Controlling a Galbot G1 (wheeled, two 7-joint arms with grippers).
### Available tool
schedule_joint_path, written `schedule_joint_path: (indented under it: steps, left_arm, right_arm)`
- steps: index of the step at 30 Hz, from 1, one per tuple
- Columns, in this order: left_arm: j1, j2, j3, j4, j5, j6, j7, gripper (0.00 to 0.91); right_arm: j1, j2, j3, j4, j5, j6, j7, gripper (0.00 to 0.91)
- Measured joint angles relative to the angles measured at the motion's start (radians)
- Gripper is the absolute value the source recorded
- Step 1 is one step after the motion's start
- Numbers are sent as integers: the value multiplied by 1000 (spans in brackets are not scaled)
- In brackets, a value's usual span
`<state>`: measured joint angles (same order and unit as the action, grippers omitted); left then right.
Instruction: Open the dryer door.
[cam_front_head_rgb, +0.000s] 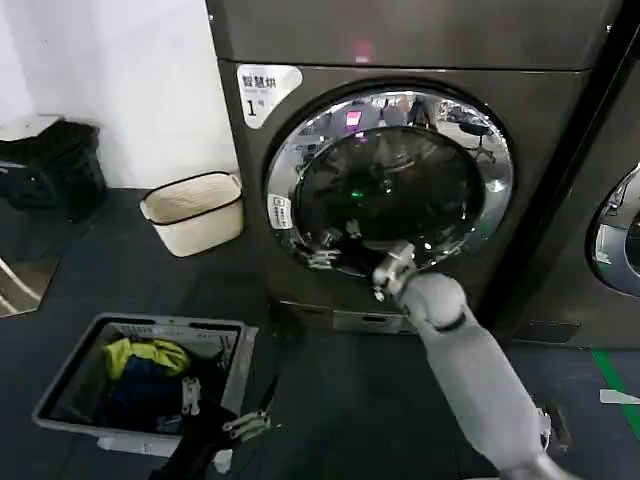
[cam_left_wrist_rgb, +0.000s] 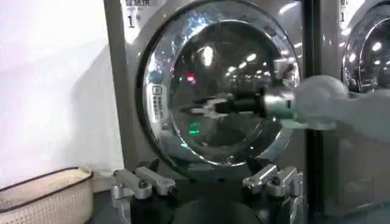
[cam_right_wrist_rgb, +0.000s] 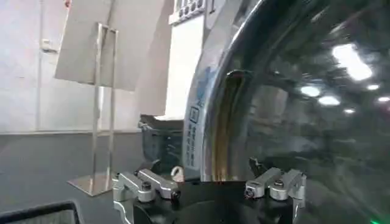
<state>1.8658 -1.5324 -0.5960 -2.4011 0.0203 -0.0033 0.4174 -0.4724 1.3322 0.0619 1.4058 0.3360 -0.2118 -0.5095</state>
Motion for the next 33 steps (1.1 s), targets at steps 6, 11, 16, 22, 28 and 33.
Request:
schedule_joint_path:
  steps: [6,11,16,22,28,33]
  left_arm:
    - [-1,4,7,-3,10,19,-1,907]
    - [0,9,5,-9,9,29,-11,907]
    - [-11,10,2,-16,11,51,5,907]
    - [-30,16,-21,4,-10,41,67,907]
    - [-69,39,-59,20,-126,125,70,907]
    - [-129,85,-110,54,-252,183,-37,907]
  right_arm:
    - [28,16,-25,-34,0,0,1,907]
    - [29,17,-30,-28,25,-19,-11,907]
    - [23,-1,-37,-3,81,-34,-57,907]
    - [-3,-35,-30,40,152,-53,-114,907]
    - [-48,-111,-18,125,202,-62,-181,907]
    - [-104,-182,12,195,221,-18,-297,907]
